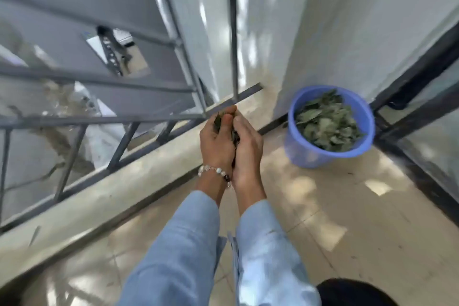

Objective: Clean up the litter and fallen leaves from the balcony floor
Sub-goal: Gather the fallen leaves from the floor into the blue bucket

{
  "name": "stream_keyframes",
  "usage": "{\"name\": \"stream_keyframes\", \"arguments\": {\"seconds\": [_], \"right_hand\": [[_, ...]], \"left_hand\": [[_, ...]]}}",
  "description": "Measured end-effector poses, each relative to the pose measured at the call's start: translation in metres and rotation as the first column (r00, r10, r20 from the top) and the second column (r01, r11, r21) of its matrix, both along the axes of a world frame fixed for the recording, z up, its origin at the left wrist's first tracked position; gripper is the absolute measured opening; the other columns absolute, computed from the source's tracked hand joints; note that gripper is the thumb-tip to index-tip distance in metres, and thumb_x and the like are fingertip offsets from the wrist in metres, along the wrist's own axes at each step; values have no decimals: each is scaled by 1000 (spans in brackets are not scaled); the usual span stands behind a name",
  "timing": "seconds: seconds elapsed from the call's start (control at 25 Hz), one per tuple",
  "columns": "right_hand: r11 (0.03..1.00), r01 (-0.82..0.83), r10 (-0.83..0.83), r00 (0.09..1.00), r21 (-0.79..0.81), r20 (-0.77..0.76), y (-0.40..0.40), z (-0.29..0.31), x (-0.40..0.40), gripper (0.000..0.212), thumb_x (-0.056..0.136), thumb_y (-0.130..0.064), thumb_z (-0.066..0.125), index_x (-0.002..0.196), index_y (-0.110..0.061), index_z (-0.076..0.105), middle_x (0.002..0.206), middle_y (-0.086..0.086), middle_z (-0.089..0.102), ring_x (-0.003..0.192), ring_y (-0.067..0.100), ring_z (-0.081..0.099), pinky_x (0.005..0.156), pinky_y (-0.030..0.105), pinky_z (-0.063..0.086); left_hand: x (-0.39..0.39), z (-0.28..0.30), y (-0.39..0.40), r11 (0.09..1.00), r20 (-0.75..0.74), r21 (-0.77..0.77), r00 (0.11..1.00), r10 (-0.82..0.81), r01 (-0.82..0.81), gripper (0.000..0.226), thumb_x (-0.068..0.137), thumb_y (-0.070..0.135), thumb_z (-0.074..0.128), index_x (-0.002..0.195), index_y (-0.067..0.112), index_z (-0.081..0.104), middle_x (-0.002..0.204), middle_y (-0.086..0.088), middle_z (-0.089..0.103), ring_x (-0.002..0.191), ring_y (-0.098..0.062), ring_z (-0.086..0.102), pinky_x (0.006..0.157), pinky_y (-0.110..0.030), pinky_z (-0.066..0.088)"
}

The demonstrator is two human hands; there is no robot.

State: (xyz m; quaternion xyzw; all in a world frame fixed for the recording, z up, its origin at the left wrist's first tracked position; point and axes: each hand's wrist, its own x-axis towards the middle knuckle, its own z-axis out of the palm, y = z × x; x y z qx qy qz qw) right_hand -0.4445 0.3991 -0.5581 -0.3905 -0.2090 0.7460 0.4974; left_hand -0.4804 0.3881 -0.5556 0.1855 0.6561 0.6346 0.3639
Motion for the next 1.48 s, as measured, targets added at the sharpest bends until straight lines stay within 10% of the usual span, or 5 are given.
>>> {"name": "stream_keyframes", "arguments": {"seconds": [0.48, 0.68, 0.84, 1.08, 1.48], "right_hand": [[855, 496, -345, 762, -152, 548, 160, 2, 168, 15, 91, -14, 57, 91, -10, 72, 88, 5, 72, 88, 24, 67, 79, 37, 57], [999, 22, -43, 423, 37, 905, 213, -69, 193, 36, 98, -31, 42, 123, -10, 59, 127, 11, 57, 119, 28, 48, 105, 37, 34], [962, -271, 25, 63, -6, 998, 210, -121, 205, 48, 99, -31, 34, 139, -6, 44, 147, 17, 37, 133, 37, 32, 111, 41, 20], [935, 64, -356, 153, 350, 922, 177, -96, 212, 42, 96, -33, 42, 116, -3, 62, 120, 14, 60, 114, 24, 49, 100, 41, 36], [956, -204, 255, 224, -211, 940, 161, -53, 224, 56, 85, 13, 50, 135, -11, 51, 98, 8, 61, 88, 23, 59, 90, 34, 51]], "left_hand": [[153, 13, 175, 925, 708, -147, 690, -148, 350, 43, 99, 43, 41, 114, 8, 61, 116, -17, 64, 107, -31, 61, 103, -42, 45], [146, -61, 228, 660, 17, -267, 688, -725, 702, 42, 95, 28, 40, 132, 15, 54, 138, -10, 54, 129, -25, 48, 114, -45, 31], [121, -101, 238, 327, -348, -812, 48, -936, 484, 57, 102, 26, 34, 153, 14, 13, 161, -11, 7, 149, -25, 4, 119, -49, 10], [105, -92, 196, 720, -593, -461, 424, -685, 518, 61, 95, 42, 33, 141, 3, 43, 145, -22, 37, 136, -35, 36, 111, -39, 32], [114, -36, 178, 135, -232, -905, -204, -951, 403, 86, 89, -15, 39, 152, 11, -14, 161, -9, -13, 136, -33, 38, 96, -40, 43]]}}
